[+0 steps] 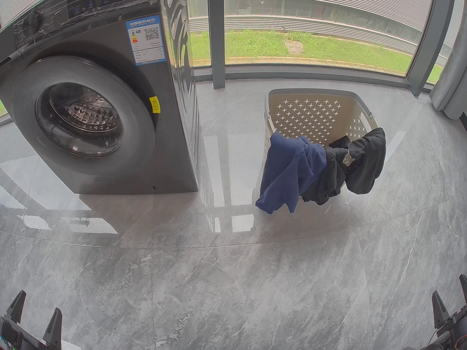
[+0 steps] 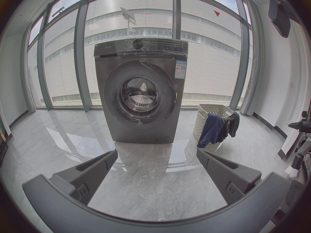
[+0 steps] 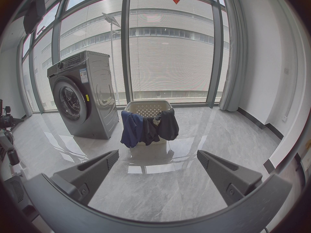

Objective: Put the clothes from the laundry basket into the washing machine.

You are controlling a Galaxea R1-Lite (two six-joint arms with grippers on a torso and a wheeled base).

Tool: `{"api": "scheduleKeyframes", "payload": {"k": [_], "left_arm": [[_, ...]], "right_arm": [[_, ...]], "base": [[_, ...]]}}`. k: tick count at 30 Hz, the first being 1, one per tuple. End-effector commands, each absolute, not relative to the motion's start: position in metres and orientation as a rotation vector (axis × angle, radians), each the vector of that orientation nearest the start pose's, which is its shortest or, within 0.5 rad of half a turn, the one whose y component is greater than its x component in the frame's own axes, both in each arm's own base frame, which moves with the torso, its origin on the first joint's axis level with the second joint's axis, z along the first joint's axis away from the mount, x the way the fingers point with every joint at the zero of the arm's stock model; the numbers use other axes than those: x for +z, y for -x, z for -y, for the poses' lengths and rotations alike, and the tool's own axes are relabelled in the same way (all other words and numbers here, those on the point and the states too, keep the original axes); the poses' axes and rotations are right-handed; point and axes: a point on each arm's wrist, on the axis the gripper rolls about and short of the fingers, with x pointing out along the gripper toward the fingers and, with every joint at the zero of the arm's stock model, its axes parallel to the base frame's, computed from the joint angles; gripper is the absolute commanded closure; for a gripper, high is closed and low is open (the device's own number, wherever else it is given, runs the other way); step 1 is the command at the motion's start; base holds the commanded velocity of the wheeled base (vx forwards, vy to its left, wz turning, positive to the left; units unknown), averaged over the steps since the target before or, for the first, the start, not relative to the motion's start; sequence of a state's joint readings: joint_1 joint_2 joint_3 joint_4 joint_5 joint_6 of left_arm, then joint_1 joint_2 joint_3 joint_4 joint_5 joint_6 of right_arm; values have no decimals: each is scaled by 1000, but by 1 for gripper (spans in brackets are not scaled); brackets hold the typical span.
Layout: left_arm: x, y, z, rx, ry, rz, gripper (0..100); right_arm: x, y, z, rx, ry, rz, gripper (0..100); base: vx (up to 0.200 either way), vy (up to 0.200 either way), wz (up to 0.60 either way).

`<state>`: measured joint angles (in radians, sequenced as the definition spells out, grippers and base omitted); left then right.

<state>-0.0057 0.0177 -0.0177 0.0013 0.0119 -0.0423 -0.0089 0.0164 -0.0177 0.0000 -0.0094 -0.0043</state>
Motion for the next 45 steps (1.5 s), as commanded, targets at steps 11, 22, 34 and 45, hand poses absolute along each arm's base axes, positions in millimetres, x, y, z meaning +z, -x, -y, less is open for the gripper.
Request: {"api": "scheduleKeyframes", "payload": {"k": [11,22,34,45], "left_arm": [[75,23,0,6,41,-4,0],[75,23,0,6,43,-4,0],[75,23,0,6,44,-4,0],[75,23,0,6,43,-4,0]], "right_arm": [[76,22,0,-18,5,-6,0],[76,22,0,-18,5,-6,0],[76,22,0,-17,5,-6,0],[76,22,0,-18,5,-6,0]], "base": [[0,-200,0],[0,-91,0],[200,0,0],[164,0,0]]}}
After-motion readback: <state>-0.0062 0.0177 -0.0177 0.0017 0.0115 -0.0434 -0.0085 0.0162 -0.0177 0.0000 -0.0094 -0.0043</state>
